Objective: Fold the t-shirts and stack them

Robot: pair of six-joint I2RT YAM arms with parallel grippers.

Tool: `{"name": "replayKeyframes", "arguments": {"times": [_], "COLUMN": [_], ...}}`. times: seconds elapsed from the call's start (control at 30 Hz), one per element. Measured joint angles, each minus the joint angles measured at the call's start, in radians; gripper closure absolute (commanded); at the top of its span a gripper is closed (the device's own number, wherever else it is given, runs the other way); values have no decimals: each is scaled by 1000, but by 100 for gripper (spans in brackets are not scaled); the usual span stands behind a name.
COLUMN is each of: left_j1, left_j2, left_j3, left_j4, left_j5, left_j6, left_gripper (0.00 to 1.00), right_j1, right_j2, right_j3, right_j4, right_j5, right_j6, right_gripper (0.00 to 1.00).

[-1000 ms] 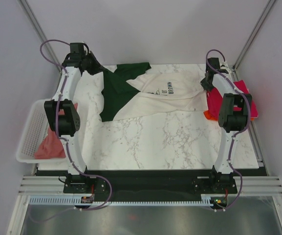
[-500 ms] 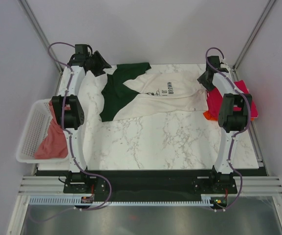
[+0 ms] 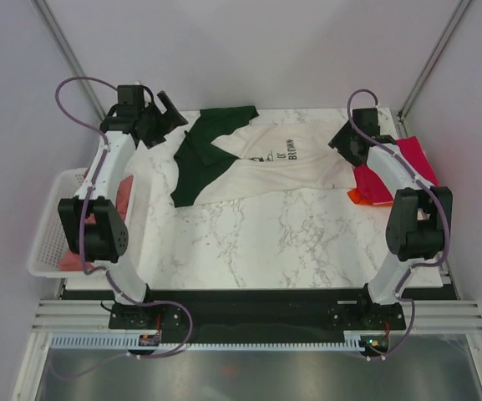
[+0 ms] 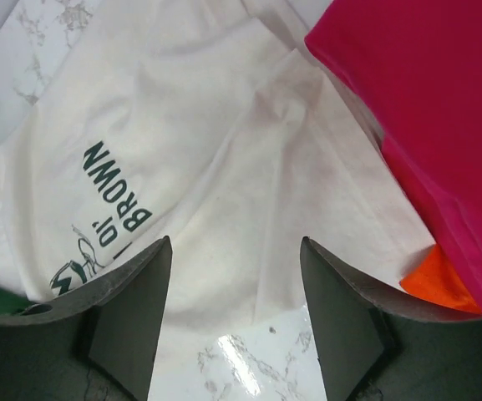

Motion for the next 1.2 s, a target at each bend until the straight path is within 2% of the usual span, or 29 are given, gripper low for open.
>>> {"name": "replayKeyframes", "arguments": {"times": [0.13,0.27,0.4,0.57,0.7,0.9,1.2], "left_j1": [-23,-19,-18,-66,-151,-266,-286], "left_j2": [-230,-388,-549,-777,-909,-943,-832], "left_j3": [-193,-391,-669,-978,-1153,-1278,-1315], "left_j4": [24,61,137,226,335,431,588], "left_j5": [-43,-83,-91,-95,-140,-258,-352], "left_j6": [-3,-24,-75,-172,-263,-373,-485], "left_gripper": [2,7,13,19,21,22,23], "right_j1": [0,7,17,18,23,57,71], "right_j2": [-140,-249,-351,-386,-386,-311,-165], "right_j3": [-158,-315,-486,-623,-694,-701,-620], "right_j4": [68,126,203,270,319,371,410], "right_j5": [-35,-58,-68,-42,8,112,233], "right_j6": [-11,-13,10,76,157,279,404], "right_gripper": [32,34,35,35,36,37,40]}}
